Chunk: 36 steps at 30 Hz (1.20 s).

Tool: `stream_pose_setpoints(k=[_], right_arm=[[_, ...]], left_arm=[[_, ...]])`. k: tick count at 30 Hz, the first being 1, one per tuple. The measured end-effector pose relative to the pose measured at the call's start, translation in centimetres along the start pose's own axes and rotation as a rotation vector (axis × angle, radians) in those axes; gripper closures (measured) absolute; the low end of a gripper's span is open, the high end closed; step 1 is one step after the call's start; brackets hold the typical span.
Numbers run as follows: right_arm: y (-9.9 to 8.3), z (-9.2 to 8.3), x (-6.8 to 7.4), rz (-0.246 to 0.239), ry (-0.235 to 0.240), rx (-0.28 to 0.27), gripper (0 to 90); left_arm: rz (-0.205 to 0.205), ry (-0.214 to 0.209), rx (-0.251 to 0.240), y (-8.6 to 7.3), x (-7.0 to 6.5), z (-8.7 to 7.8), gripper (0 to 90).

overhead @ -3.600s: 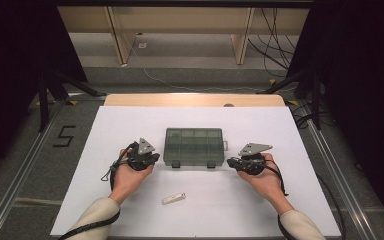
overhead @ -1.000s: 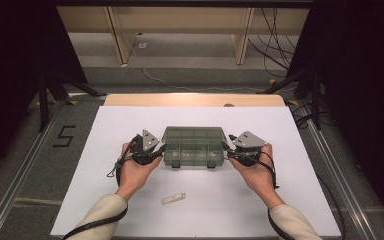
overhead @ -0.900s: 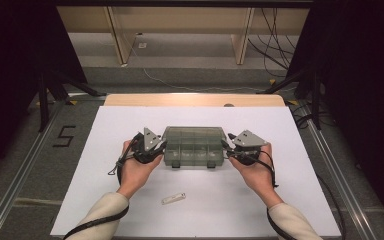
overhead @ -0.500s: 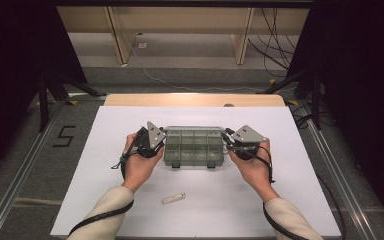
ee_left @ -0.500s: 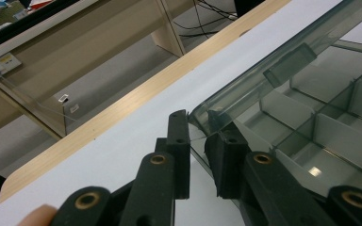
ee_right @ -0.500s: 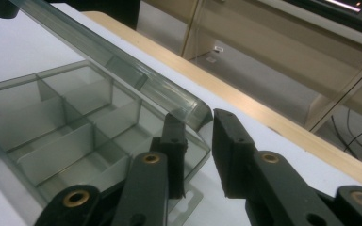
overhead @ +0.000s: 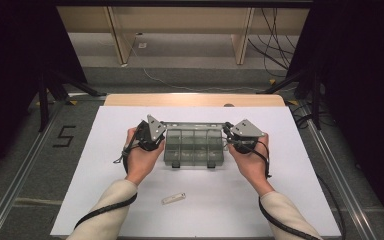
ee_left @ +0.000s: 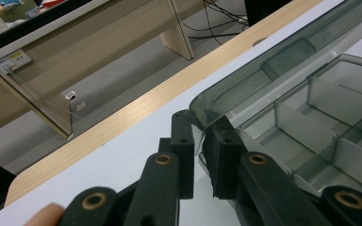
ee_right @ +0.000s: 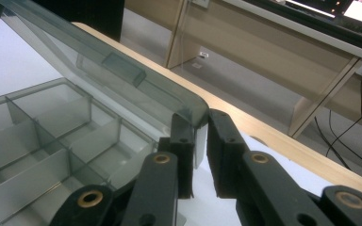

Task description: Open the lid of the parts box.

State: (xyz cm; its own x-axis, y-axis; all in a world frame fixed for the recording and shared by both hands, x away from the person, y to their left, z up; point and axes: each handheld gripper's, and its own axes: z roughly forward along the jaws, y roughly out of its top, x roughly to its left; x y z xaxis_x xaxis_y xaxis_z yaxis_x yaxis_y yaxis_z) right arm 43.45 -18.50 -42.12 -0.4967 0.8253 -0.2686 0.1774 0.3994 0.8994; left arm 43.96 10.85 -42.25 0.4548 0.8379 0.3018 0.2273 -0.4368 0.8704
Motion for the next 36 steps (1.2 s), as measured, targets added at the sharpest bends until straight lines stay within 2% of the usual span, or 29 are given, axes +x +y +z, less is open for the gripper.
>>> stream_pose_setpoints(k=[3,5,6,8,18,19,29,30,36], right_arm=[[0.2,0.2,-0.2,-0.002,0.005,-0.005,82.2],[0.3,0.4,-0.3,0.014,0.000,-0.006,82.3],[0.4,0.5,-0.3,0.011,0.001,-0.007,82.3],[0.4,0.7,-0.5,0.014,0.002,-0.011,82.5],[0.9,1.5,-1.0,0.037,-0.004,-0.012,82.7],[0.9,1.6,-1.1,0.029,-0.014,-0.019,82.6],[1.3,2.3,-1.6,0.055,-0.004,-0.016,82.6],[1.3,2.5,-1.7,0.043,-0.017,-0.029,82.6],[1.4,2.8,-1.8,0.064,-0.014,-0.026,82.5]], left_arm=[[0.001,0.001,0.000,0.2,0.2,0.2,81.5],[-0.003,0.001,0.002,0.3,0.4,0.3,81.5],[0.009,-0.001,0.011,0.4,0.5,0.4,81.5],[-0.010,-0.003,0.001,0.5,0.6,0.6,81.4],[-0.019,-0.006,0.005,1.1,1.2,1.4,81.3],[-0.019,-0.006,0.002,1.2,1.3,1.5,81.2],[-0.042,-0.010,-0.002,1.5,1.8,2.2,81.1],[-0.042,-0.010,-0.002,1.5,1.9,2.3,81.1],[-0.065,-0.012,-0.009,1.5,2.1,2.6,81.1]])
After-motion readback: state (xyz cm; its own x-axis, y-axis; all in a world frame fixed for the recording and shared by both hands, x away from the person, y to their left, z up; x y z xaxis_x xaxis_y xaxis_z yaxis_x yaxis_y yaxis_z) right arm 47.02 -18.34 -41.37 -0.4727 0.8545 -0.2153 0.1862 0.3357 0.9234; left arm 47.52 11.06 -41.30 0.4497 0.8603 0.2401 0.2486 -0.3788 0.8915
